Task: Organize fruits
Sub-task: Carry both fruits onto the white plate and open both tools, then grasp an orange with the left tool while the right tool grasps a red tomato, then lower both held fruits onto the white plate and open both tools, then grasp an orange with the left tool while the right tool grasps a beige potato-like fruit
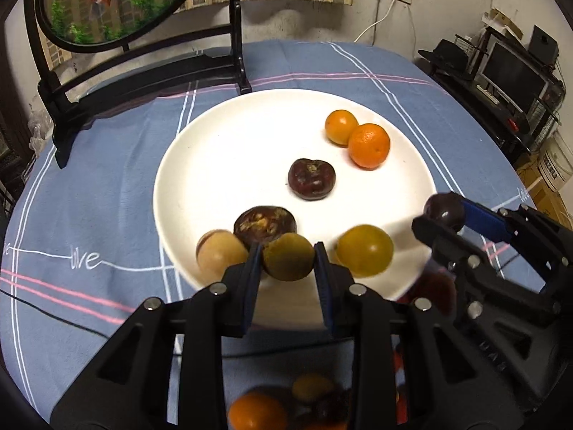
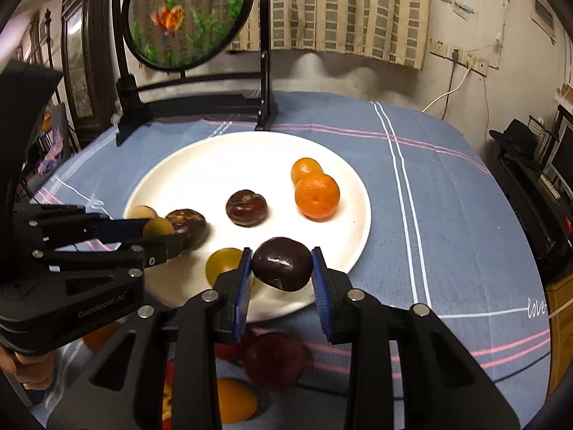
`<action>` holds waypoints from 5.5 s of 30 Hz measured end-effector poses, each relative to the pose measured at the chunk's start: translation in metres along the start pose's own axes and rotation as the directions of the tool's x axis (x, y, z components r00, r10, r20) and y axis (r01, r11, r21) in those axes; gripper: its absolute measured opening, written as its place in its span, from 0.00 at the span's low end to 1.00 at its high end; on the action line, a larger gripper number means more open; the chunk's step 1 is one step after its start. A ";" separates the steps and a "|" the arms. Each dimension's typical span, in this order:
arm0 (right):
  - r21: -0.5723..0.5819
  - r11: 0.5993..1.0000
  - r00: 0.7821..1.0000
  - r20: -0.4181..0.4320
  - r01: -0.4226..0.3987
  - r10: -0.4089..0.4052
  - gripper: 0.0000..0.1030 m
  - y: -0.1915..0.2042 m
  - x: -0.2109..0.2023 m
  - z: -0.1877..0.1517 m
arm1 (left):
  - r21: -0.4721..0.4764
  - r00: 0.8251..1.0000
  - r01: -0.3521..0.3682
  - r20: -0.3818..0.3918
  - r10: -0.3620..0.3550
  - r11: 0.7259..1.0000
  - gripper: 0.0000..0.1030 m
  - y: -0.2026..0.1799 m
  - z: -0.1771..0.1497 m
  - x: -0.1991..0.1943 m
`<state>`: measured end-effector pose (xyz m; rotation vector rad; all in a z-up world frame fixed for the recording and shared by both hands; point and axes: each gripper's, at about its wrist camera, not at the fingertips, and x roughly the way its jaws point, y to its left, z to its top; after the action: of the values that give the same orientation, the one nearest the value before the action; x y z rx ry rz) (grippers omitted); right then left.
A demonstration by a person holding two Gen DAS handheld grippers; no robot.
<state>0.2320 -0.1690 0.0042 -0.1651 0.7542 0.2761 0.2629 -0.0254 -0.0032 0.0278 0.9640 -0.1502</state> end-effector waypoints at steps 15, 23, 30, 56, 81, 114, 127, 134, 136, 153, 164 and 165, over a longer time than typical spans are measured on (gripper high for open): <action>0.114 0.992 0.998 0.019 -0.062 0.060 0.56 -0.019 -0.049 -0.023 | -0.007 0.998 -0.011 0.059 0.011 1.000 0.69 0.010 -0.030 -0.045; 0.098 0.992 0.996 -0.015 -0.081 0.083 0.56 -0.002 -0.080 -0.064 | 0.012 0.997 -0.016 0.070 0.015 1.000 0.77 0.007 -0.077 -0.075; 0.096 0.991 0.994 -0.031 -0.098 0.101 0.56 0.015 -0.096 -0.096 | 0.021 0.999 -0.010 0.044 0.009 1.000 0.78 0.005 -0.115 -0.084; 0.112 0.987 0.987 -0.093 -0.118 0.128 0.56 0.025 -0.090 -0.122 | 0.112 0.998 0.028 -0.055 -0.022 0.993 0.40 -0.020 -0.134 -0.043; 0.013 0.996 0.986 -0.141 -0.083 0.084 0.38 0.052 -0.054 -0.100 | 0.077 0.999 0.046 -0.018 -0.045 0.996 0.39 0.008 -0.142 -0.069; 0.053 0.999 1.000 0.019 -0.009 0.008 0.38 0.000 -0.010 0.001 | 0.045 0.999 -0.018 0.050 0.016 0.999 0.39 0.012 -0.005 -0.031; 0.003 1.000 1.000 -0.005 0.028 -0.028 0.59 0.003 0.012 0.010 | -0.047 0.996 -0.019 0.083 0.023 0.999 0.67 0.029 0.006 -0.020; 0.095 0.995 1.000 -0.006 -0.001 0.001 0.59 -0.014 -0.023 -0.008 | -0.009 0.994 -0.030 0.107 0.031 1.000 0.75 0.024 -0.017 -0.053; 0.112 0.994 1.000 -0.010 -0.004 0.005 0.59 -0.016 -0.035 -0.017 | 0.003 0.993 -0.034 0.112 0.033 0.999 0.79 0.022 -0.026 -0.061; 0.167 0.984 0.997 -0.044 -0.062 0.070 0.66 0.006 -0.084 -0.100 | -0.022 0.998 -0.045 0.051 0.046 0.999 0.87 0.030 -0.110 -0.084; 0.168 0.986 1.000 0.006 -0.018 0.017 0.66 0.006 -0.088 -0.108 | 0.009 0.998 -0.057 0.030 0.057 0.998 0.87 0.031 -0.120 -0.070; 0.180 0.983 1.000 0.015 -0.029 0.027 0.66 0.004 -0.087 -0.109 | 0.010 0.998 -0.054 0.022 0.054 0.998 0.87 0.033 -0.121 -0.066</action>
<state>0.0992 -0.2083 -0.0138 0.0184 0.7660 0.2340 0.1314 0.0256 -0.0192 0.0619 0.9394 -0.1054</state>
